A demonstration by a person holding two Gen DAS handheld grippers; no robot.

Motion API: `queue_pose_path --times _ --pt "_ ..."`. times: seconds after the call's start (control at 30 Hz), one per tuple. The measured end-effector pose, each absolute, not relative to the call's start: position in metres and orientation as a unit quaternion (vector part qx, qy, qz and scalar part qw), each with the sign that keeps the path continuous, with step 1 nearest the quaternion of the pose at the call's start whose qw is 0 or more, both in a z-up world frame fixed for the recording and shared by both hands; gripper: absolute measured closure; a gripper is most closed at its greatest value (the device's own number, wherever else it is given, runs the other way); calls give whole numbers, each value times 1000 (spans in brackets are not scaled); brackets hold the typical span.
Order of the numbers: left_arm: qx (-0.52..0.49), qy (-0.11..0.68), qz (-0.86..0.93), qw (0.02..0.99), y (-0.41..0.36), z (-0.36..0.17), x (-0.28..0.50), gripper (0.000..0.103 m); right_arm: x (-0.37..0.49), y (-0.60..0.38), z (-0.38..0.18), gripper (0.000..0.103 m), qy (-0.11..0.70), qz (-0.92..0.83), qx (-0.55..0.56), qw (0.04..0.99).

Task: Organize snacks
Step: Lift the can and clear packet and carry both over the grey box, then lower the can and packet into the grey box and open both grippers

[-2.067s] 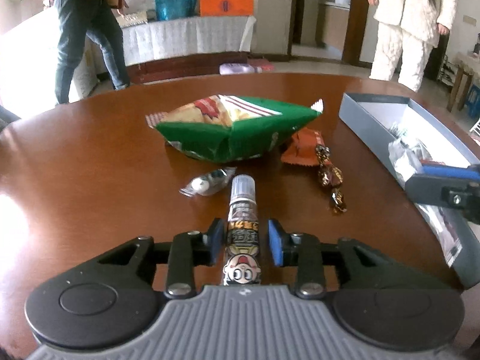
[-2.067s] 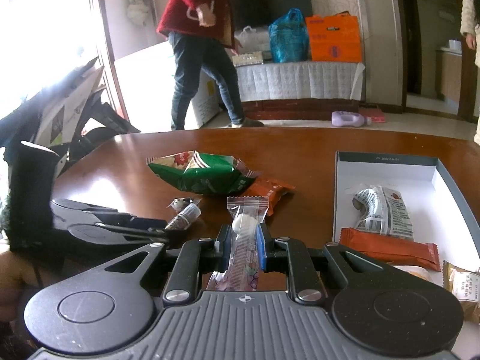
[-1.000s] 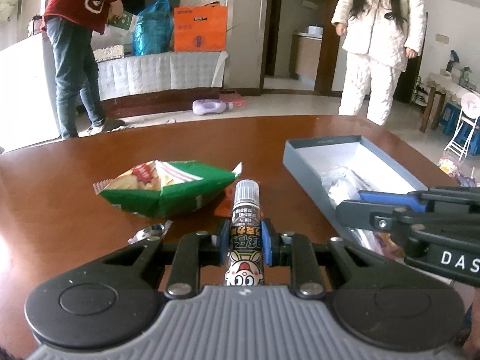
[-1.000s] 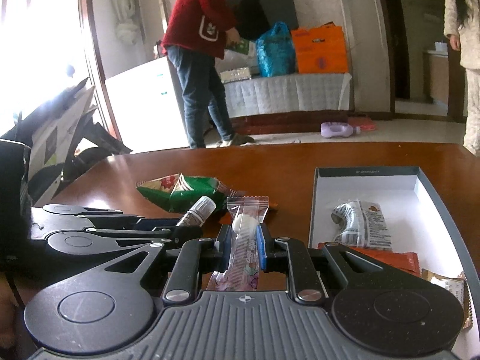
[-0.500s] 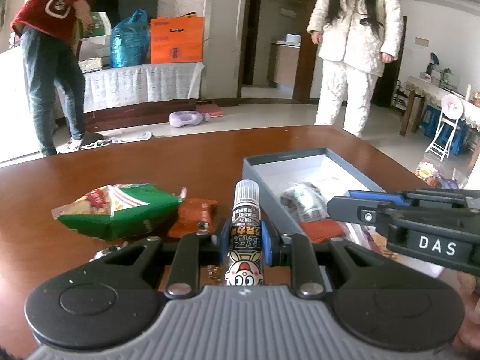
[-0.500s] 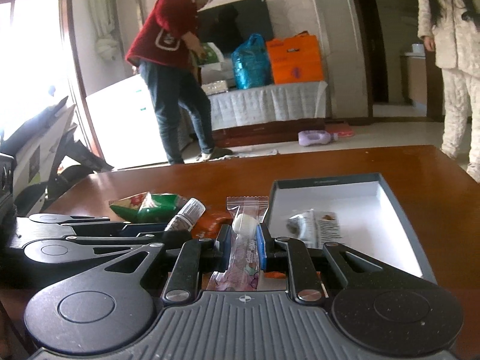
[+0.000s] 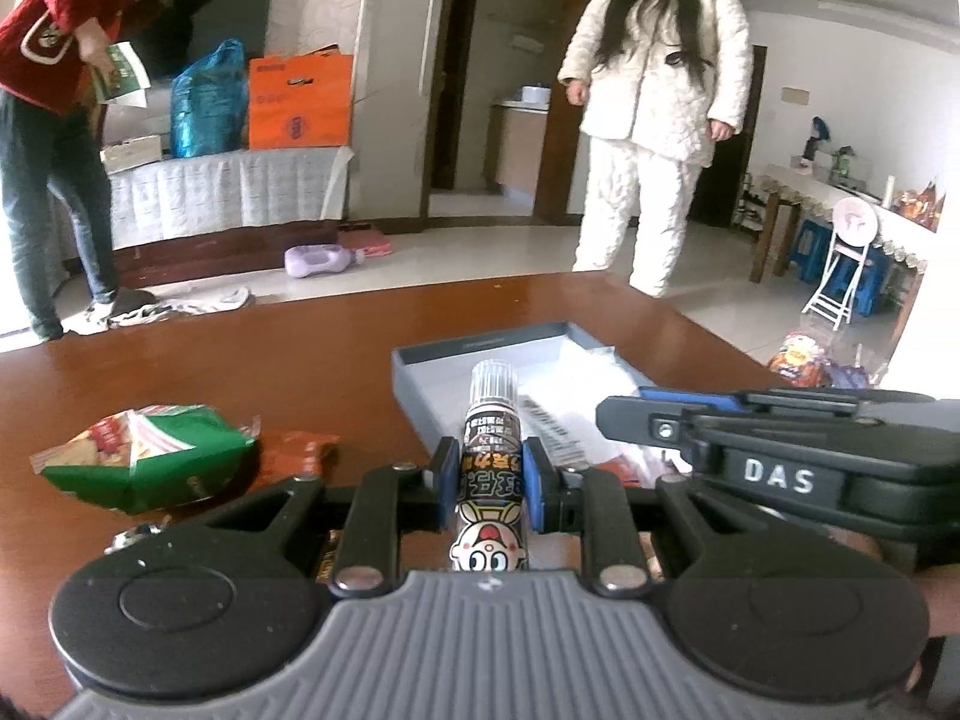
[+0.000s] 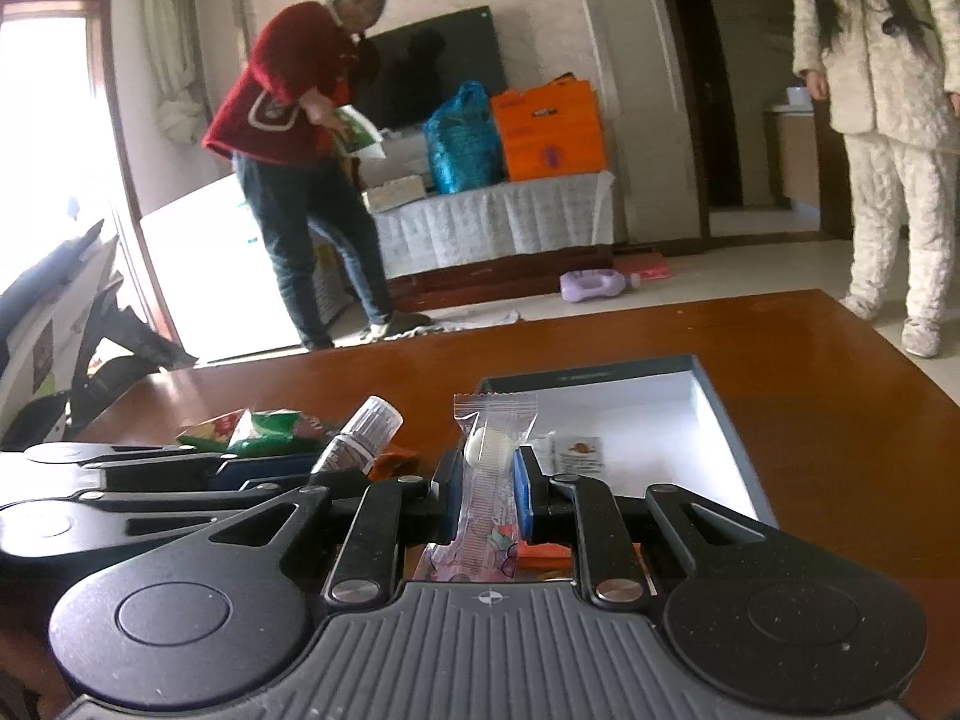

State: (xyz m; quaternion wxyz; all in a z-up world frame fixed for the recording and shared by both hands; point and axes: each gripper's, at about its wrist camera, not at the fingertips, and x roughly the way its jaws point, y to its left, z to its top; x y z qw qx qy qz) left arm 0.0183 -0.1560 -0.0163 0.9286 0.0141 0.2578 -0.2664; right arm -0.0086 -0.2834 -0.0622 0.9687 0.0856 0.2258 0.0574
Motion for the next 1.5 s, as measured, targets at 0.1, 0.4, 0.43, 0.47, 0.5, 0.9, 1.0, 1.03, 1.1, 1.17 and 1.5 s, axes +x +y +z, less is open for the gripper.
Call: queue_pose_path --times 0.1,0.4,0.43,0.47,0.5,0.9,1.0,1.03,1.1,1.17,1.5 --pt "15 257 -275 926 -167 -17 17 84 -8 -290 -63 83 227 52 88 969" --pt "7 256 -291 922 -190 -19 20 84 -11 -307 -66 83 223 38 93 969" --pt "6 257 -292 922 -191 -19 20 84 -11 -309 -66 83 223 37 94 970" --pt "6 257 -293 921 -192 -20 21 84 -11 -311 -66 83 222 35 94 970" --pt "7 257 -294 921 -194 -21 21 84 -10 -313 -66 83 221 32 96 970" --pt "12 263 -305 915 -219 -27 23 84 -16 -332 -70 83 230 16 99 968" --pt "16 269 -304 914 -226 -31 23 84 -14 -337 -72 83 238 14 100 966" --pt "16 271 -304 913 -229 -32 23 84 -14 -337 -74 83 241 13 99 965" --pt "18 273 -300 914 -231 -35 23 84 -12 -338 -76 83 248 13 96 964" --pt "20 276 -298 913 -233 -38 25 84 -11 -339 -79 83 255 12 91 963" --pt "19 295 -288 911 -239 -49 31 84 -6 -338 -86 83 280 11 84 956"
